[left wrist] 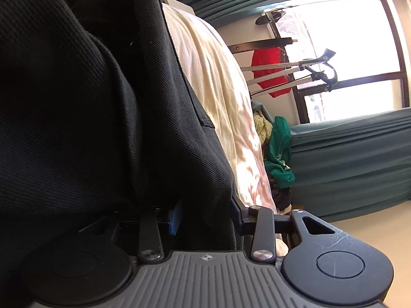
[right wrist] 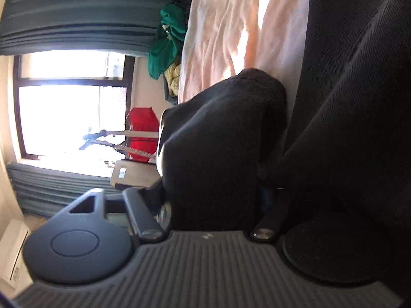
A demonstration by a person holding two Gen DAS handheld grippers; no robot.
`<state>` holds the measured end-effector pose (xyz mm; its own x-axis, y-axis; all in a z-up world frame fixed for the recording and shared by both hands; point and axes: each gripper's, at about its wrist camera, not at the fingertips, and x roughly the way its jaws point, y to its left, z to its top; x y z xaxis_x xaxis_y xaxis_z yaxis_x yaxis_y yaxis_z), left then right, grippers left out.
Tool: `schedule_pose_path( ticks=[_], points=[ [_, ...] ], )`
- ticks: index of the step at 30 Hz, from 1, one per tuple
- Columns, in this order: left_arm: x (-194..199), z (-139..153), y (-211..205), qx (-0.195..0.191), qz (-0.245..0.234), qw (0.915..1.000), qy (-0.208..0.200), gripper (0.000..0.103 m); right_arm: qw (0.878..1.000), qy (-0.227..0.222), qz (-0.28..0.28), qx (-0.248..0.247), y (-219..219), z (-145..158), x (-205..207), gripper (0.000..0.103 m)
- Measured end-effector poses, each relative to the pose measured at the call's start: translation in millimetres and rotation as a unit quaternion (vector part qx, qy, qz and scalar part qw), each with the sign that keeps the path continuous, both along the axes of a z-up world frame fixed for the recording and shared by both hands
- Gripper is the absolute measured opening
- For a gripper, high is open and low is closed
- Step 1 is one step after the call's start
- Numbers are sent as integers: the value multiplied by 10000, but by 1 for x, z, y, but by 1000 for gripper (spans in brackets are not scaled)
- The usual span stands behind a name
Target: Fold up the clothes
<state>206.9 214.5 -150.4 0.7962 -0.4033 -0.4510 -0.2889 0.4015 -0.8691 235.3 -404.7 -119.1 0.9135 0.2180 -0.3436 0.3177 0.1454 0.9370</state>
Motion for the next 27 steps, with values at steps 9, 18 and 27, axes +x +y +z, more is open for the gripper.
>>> schedule_pose_path(
  ticks=[9, 18, 27],
  points=[
    [-4, 37, 1, 235, -140, 9959, -868, 7, 9588, 14, -1481, -2423, -10, 84, -37, 13],
    [55, 88, -30, 1111, -371, 9852, -1255, 7, 8881, 695, -2345, -3892, -33, 119, -37, 13],
    [226, 54, -81, 2115, -501, 9760, -154, 7, 8899, 1850, -1405, -3926, -79, 47, 131, 14]
  ],
)
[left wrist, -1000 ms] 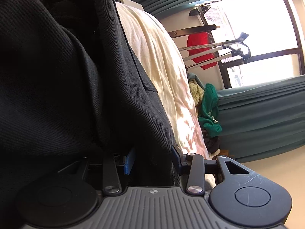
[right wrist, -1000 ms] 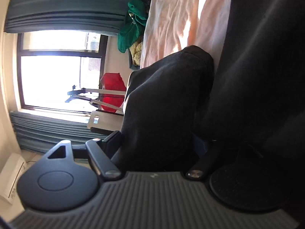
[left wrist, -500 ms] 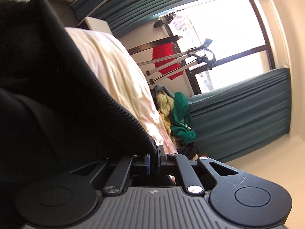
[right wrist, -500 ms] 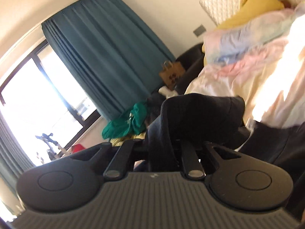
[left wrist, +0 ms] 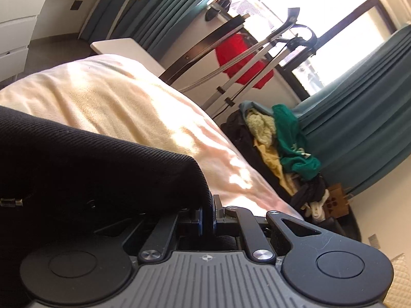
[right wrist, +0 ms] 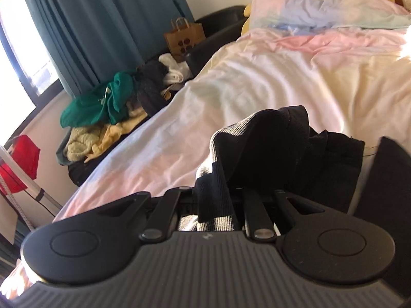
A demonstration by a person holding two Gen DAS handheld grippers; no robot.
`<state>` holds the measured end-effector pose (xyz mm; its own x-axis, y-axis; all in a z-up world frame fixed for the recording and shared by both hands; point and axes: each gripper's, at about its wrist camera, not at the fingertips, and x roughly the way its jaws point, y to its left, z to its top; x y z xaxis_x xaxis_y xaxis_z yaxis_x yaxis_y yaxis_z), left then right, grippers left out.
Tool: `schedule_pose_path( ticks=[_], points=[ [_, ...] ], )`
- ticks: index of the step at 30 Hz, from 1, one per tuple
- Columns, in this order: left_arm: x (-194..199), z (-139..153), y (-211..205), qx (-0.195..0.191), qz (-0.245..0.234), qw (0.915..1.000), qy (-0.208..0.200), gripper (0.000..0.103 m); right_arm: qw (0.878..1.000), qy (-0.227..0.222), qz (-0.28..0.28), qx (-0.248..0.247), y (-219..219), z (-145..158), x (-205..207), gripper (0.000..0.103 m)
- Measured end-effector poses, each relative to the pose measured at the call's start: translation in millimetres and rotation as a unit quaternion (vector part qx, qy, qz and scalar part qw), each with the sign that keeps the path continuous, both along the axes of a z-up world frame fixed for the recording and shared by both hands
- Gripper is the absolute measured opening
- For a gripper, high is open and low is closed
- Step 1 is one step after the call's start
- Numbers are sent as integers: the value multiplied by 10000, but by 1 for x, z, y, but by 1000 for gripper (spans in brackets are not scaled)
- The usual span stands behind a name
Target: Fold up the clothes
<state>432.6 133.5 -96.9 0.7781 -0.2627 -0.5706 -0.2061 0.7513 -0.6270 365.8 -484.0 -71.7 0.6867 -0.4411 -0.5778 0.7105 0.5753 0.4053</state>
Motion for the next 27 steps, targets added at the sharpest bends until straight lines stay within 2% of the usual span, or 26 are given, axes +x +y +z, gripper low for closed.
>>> schedule_pose_path(
  ticks=[1, 3, 5, 6, 7, 9, 10, 11, 12, 14, 17, 20, 23, 25, 27],
  points=[
    [17, -11, -1, 14, 52, 9998, 188, 7, 9999, 110, 66, 73, -4, -9, 17, 15],
    [41, -31, -1, 80, 108, 9986, 510, 8, 9995, 51, 229, 196, -7, -15, 21, 20],
    [53, -41, -3, 171, 27, 9983, 550, 9, 9987, -11, 392, 319, -10, -22, 24, 23],
    [55, -41, -4, 270, -70, 9986, 457, 9, 9981, -42, 474, 380, -11, -25, 26, 27],
    [57, -42, -5, 369, -166, 9985, 364, 14, 9975, -73, 555, 442, -13, -28, 28, 29],
    [51, -36, -12, 704, -440, 9965, 92, 22, 9957, -135, 718, 564, -16, -34, 31, 44],
    [46, -31, -17, 886, -585, 9943, -42, 29, 9937, -222, 946, 550, -19, -30, 25, 47],
    [36, -27, -20, 1037, -729, 9918, -139, 33, 9914, -342, 1151, 526, -23, -25, 17, 57],
    [25, -23, -24, 1166, -878, 9891, -215, 39, 9902, -275, 1285, 476, -21, -23, 15, 64],
    [-3, -16, -32, 1320, -1202, 9832, -375, 40, 9871, -133, 1550, 374, -17, -21, 11, 69],
    [-46, -1, -53, 1612, -1711, 9695, -698, 42, 9806, 81, 1944, 221, -11, -18, 6, 70],
    [-91, 7, -84, 1900, -2211, 9517, -963, 47, 9719, 294, 2333, 67, -5, -14, 1, 70],
    [-128, 1, -117, 2245, -2610, 9333, -1024, 48, 9610, 506, 2717, -88, 1, -11, -4, 70],
    [-144, -12, -140, 2594, -2840, 9180, -969, 48, 9525, 647, 2970, -190, 5, -8, -8, 68],
    [-151, -27, -157, 2974, -3005, 9023, -841, 47, 9430, 787, 3220, -293, 9, -6, -11, 53]
  ],
)
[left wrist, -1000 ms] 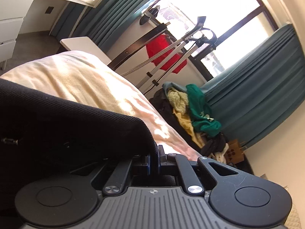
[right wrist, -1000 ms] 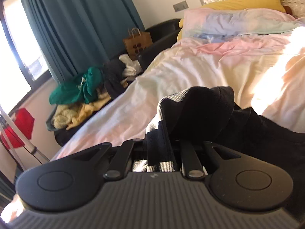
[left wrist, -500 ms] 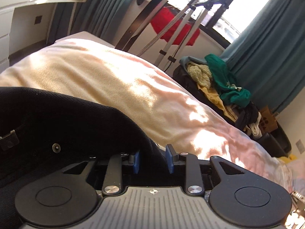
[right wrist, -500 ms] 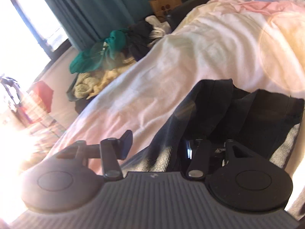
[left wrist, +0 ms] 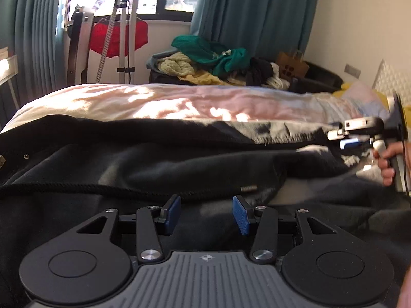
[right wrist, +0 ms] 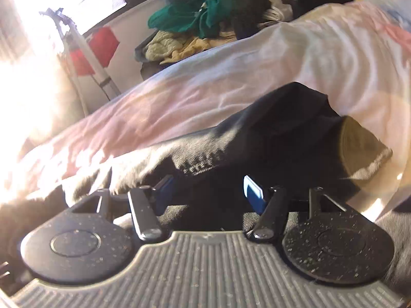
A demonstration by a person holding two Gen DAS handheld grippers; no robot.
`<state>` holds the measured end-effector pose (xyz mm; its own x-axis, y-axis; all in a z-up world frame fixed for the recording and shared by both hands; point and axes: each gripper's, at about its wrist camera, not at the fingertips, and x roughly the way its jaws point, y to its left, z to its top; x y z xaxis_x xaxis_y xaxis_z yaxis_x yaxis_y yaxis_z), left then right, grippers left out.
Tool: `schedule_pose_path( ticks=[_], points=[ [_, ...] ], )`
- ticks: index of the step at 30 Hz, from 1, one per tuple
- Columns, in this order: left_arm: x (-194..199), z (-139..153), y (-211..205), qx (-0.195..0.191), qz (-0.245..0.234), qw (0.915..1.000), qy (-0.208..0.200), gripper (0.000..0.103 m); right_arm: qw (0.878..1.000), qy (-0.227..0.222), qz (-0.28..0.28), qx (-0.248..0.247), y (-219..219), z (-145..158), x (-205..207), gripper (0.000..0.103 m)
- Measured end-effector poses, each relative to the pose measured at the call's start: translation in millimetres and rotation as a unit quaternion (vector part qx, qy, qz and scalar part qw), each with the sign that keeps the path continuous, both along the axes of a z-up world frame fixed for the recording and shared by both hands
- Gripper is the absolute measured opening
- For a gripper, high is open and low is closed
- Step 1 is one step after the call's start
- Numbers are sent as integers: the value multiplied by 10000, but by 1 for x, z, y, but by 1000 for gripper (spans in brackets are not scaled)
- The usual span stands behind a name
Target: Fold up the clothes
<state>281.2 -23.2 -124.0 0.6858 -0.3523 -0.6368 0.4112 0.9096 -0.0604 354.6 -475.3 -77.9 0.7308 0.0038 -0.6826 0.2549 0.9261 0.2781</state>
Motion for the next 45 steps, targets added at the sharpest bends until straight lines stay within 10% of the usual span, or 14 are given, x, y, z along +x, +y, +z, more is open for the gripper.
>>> schedule_pose_path(
  ticks=[3, 15, 20, 30, 33, 37, 40, 41, 45],
  points=[
    [-1, -18, -8, 251, 42, 9997, -29, 48, 9996, -18, -76, -287, -1, 1, 14, 18],
    [2, -27, -3, 234, 142, 9992, -307, 48, 9894, -139, -919, -1115, -30, -6, 111, 11],
    [-6, -29, -13, 488, -46, 9971, -583, 45, 9808, -1148, -1322, -862, -50, 15, 84, 19],
    [-10, -41, -16, 516, -215, 9959, -710, 28, 9670, -610, -2343, 788, -91, 5, -50, 69],
    [-11, -37, -11, 412, -48, 9970, -651, 3, 9549, -606, -2686, 1113, -87, -12, -84, 70],
    [-17, -27, -3, 222, 13, 9976, -661, 0, 9488, -736, -2578, 1669, -91, -33, -89, 68],
    [-25, -12, -1, 148, -109, 9966, -808, 0, 9497, -641, -2691, 1469, -92, -37, -76, 44],
    [-28, -6, 1, 73, -152, 9963, -842, 0, 9493, -591, -2760, 1385, -92, -38, -73, 17],
    [-35, 19, 17, -312, -321, 9944, -962, 0, 9443, -766, -2907, 1343, -98, -29, -81, 8]
  ],
)
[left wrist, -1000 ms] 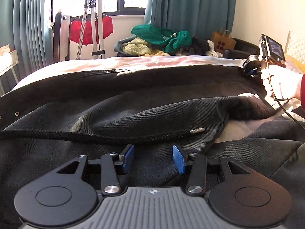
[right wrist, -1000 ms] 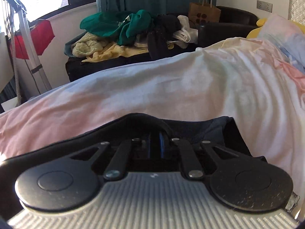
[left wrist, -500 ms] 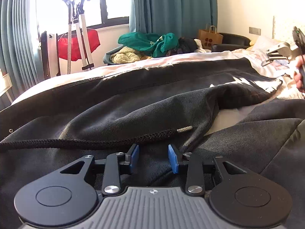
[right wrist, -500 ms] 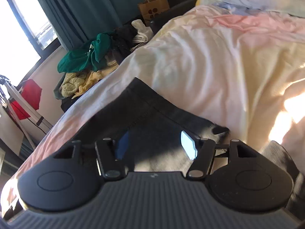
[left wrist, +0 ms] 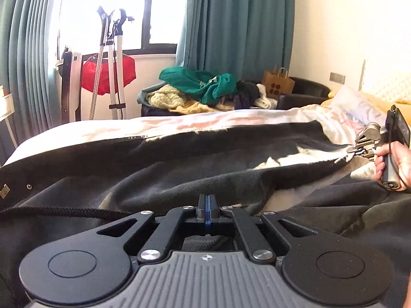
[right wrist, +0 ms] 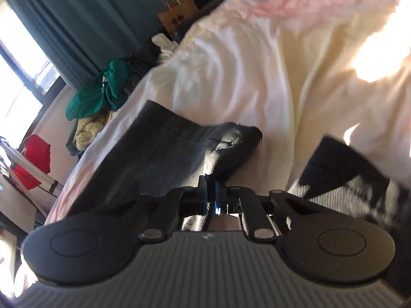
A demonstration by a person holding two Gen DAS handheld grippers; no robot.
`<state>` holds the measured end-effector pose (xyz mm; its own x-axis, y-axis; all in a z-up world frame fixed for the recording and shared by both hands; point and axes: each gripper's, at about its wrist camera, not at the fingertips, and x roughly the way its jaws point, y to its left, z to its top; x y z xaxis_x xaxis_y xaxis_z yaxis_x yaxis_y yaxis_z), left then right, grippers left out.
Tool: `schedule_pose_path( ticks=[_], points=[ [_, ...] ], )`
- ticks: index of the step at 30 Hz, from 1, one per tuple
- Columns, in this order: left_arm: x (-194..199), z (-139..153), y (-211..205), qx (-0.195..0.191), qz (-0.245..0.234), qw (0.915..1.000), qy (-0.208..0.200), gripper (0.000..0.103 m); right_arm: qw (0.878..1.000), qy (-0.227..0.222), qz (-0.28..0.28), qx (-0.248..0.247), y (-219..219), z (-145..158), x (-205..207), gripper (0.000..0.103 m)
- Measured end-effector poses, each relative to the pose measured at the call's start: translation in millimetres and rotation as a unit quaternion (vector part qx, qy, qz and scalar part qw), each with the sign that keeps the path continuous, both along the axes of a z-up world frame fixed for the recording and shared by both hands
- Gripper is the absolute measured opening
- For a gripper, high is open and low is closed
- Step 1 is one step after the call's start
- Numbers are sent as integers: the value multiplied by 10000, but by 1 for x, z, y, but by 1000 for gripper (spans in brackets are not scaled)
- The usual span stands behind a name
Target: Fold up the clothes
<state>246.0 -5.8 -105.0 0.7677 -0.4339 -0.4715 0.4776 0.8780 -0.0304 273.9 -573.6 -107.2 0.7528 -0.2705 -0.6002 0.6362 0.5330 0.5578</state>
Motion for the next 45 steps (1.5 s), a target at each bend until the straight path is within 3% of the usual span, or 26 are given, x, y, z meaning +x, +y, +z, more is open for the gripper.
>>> schedule_pose_path(
  ticks=[4, 9, 12, 14, 15, 16, 18, 20, 22, 25, 28, 31, 33, 35, 40, 43, 45],
  points=[
    [-5, 3, 17, -20, 25, 10000, 85, 0, 9994, -192, -76, -283, -2, 13, -18, 7],
    [-5, -9, 33, -19, 163, 9982, 572, 0, 9969, -431, -171, -636, -5, 29, -39, 7],
    [-13, -11, 42, -137, 469, 9955, 815, 4, 9987, -181, -134, -462, -12, 6, -45, 8],
    [-20, -11, 42, -111, 721, 9932, 904, 15, 9991, -106, -85, -413, -9, -2, -49, 10],
    [-25, -11, 42, -134, 858, 9918, 938, 27, 9992, -69, -61, -388, -8, -6, -51, 14],
    [-30, -11, 40, -162, 1006, 9902, 957, 42, 9988, -27, -62, -487, -3, -1, -52, 15],
    [-40, -12, 36, -149, 1273, 9873, 942, 48, 9973, 115, -45, -719, 8, 13, -56, 16],
    [-52, -17, 25, 36, 1488, 9857, 788, 65, 9956, 150, 95, -922, 23, 28, -64, 16],
    [-60, -27, 17, 103, 1682, 9834, 678, 89, 9926, 157, 326, -1155, 43, 44, -73, 16],
    [-71, -43, 5, 196, 1911, 9800, 517, 103, 9886, 105, 701, -1326, 80, 65, -93, 16],
    [-77, -54, -7, 510, 2059, 9769, 272, 103, 9855, 98, 1048, -1334, 123, 85, -115, 16],
    [-79, -56, -8, 581, 2059, 9767, 195, 103, 9801, -28, 1367, -1436, 166, 95, -142, 17],
    [-80, -57, -8, 600, 2037, 9771, 170, 103, 9751, -79, 1576, -1560, 190, 96, -157, 24],
    [-80, -55, -3, 537, 1951, 9791, 222, 103, 9712, -87, 1809, -1548, 205, 90, -166, 32],
    [-86, -41, 12, 367, 1674, 9840, 484, 103, 9631, 13, 2252, -1474, 223, 77, -171, 31],
    [-100, -24, 26, 180, 1544, 9855, 687, 103, 9663, -13, 2139, -1434, 218, 77, -168, 32],
    [-114, -6, 47, -193, 1643, 9827, 829, 103, 9692, -49, 2063, -1344, 213, 75, -169, 33]
  ],
)
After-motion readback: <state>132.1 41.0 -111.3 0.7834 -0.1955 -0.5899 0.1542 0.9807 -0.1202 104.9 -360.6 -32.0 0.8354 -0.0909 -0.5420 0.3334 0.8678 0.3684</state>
